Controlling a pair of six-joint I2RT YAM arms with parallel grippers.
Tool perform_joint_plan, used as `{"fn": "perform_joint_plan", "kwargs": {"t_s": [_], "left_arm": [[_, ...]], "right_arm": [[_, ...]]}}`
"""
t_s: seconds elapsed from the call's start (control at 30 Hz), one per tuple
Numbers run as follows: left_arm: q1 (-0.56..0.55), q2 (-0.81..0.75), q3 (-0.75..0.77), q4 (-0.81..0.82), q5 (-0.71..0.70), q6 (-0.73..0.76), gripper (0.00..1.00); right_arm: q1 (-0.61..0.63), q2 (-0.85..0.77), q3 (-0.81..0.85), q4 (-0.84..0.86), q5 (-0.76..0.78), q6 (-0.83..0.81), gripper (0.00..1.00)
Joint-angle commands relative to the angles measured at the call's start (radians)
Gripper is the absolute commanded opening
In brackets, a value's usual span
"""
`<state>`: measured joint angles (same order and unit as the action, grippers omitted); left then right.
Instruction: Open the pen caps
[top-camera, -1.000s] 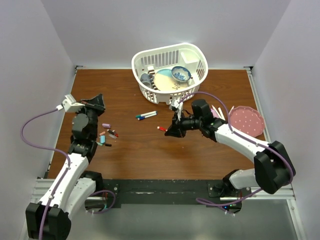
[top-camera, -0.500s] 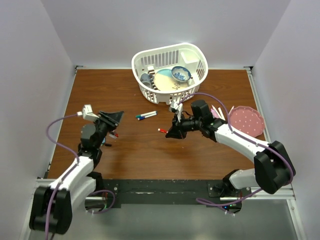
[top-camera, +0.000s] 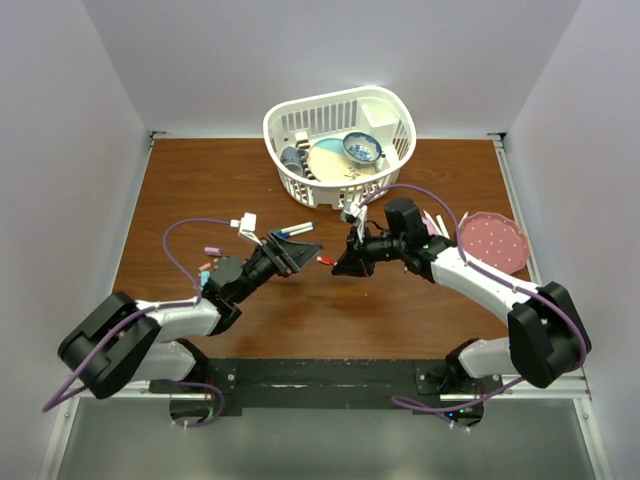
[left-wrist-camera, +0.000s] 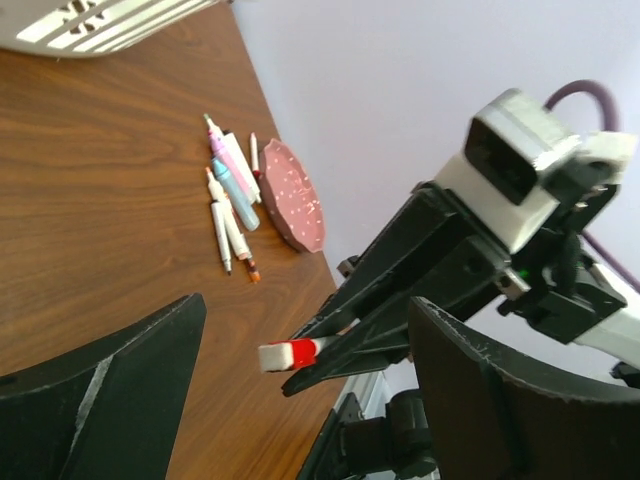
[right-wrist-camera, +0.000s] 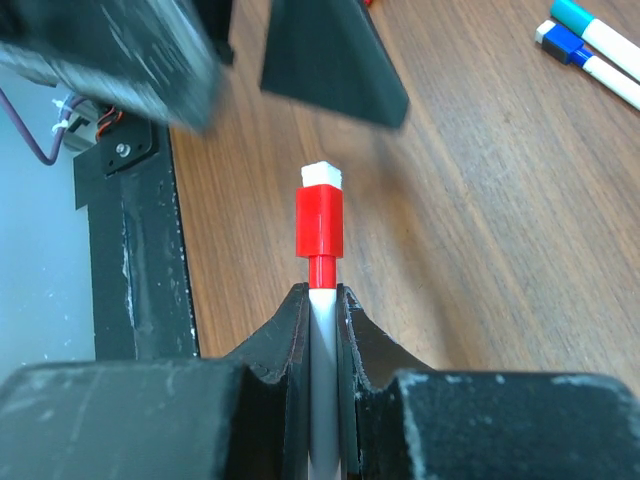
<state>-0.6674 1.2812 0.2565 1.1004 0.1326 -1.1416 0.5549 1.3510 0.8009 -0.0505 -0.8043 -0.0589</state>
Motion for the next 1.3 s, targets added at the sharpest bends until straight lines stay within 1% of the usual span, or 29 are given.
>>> {"fn": "perform_joint_plan", "kwargs": {"t_s": [0.0,0.13,0.23,0.27,0.33,0.37,0.43,0.47,0.53,0.63,0.67,0.73,0.77,0.8,0.83,0.87,0.9,1.0,1.03,1.07,1.1,1.13,1.2,1.23,1.27], "left_arm": [[-0.058,0.067,0.058,0.081,-0.125,-0.013,0.88],[-0.089,0.092,0.072,0.084,-0.183,-0.029,0.88],[-0.116,0.125,0.093,0.124,-0.197,-0.052,0.84],[-0.123,0.153,0.101,0.134,-0.195,-0.056,0.78],[-0.146,0.197,0.122,0.154,-0.200,-0.085,0.72],[-0.155,0.213,0.128,0.167,-0.199,-0.096,0.63],[-0.162,0.256,0.132,0.216,-0.202,-0.124,0.53],[-0.166,0.266,0.133,0.232,-0.205,-0.133,0.42],[-0.166,0.293,0.132,0.275,-0.205,-0.155,0.36],[-0.167,0.297,0.139,0.289,-0.205,-0.159,0.27],[-0.167,0.294,0.139,0.286,-0.206,-0.155,0.18],[-0.167,0.277,0.135,0.279,-0.223,-0.150,0.08],[-0.167,0.273,0.135,0.274,-0.234,-0.139,0.00],[-0.167,0.267,0.133,0.266,-0.238,-0.135,0.00],[-0.167,0.256,0.135,0.257,-0.246,-0.132,0.00],[-0.166,0.251,0.135,0.251,-0.255,-0.129,0.00],[-0.167,0.245,0.135,0.236,-0.272,-0.115,0.00],[-0.164,0.224,0.141,0.198,-0.301,-0.095,0.00],[-0.164,0.213,0.142,0.188,-0.307,-0.086,0.00],[-0.166,0.207,0.142,0.179,-0.324,-0.070,0.00],[-0.164,0.199,0.145,0.153,-0.336,-0.063,0.00],[-0.166,0.181,0.144,0.142,-0.349,-0.055,0.00],[-0.155,0.153,0.132,0.101,-0.396,-0.029,0.00],[-0.144,0.111,0.124,0.081,-0.410,-0.018,0.00],[-0.094,0.083,0.115,0.058,-0.430,-0.001,0.00]], "right_arm": [[-0.012,-0.033,0.018,0.034,-0.027,0.016,0.00],[-0.018,-0.042,0.014,0.041,-0.024,0.021,0.00],[-0.019,-0.044,0.011,0.047,0.011,0.027,0.00],[-0.018,-0.044,0.009,0.046,0.020,0.030,0.00],[-0.021,-0.047,0.006,0.069,0.053,0.031,0.00],[-0.021,-0.049,0.004,0.069,0.063,0.031,0.00],[-0.027,-0.053,0.001,0.074,0.071,0.034,0.00],[-0.029,-0.055,0.001,0.075,0.076,0.034,0.00],[-0.030,-0.056,-0.002,0.075,0.085,0.036,0.00],[-0.033,-0.052,0.000,0.074,0.094,0.036,0.00],[-0.033,-0.049,0.001,0.074,0.094,0.036,0.00],[-0.035,-0.046,0.001,0.071,0.093,0.034,0.00],[-0.035,-0.046,0.003,0.070,0.088,0.033,0.00],[-0.035,-0.043,0.003,0.069,0.083,0.031,0.00],[-0.035,-0.041,0.006,0.058,0.074,0.016,0.02],[-0.036,-0.036,0.009,0.054,0.054,0.011,0.08],[-0.036,-0.030,0.014,0.054,0.044,0.007,0.24],[-0.038,-0.024,0.021,0.021,0.007,-0.022,0.38],[-0.038,-0.023,0.023,0.012,0.001,-0.031,0.38],[-0.036,-0.021,0.026,0.008,-0.004,-0.033,0.34],[-0.036,-0.021,0.029,0.005,-0.007,-0.033,0.18],[-0.036,-0.016,0.032,-0.005,-0.003,-0.030,0.00],[-0.036,-0.016,0.044,-0.021,-0.003,-0.035,0.00],[-0.038,-0.021,0.047,-0.037,0.002,-0.045,0.00],[-0.038,-0.024,0.047,-0.040,0.007,-0.047,0.00]]}}
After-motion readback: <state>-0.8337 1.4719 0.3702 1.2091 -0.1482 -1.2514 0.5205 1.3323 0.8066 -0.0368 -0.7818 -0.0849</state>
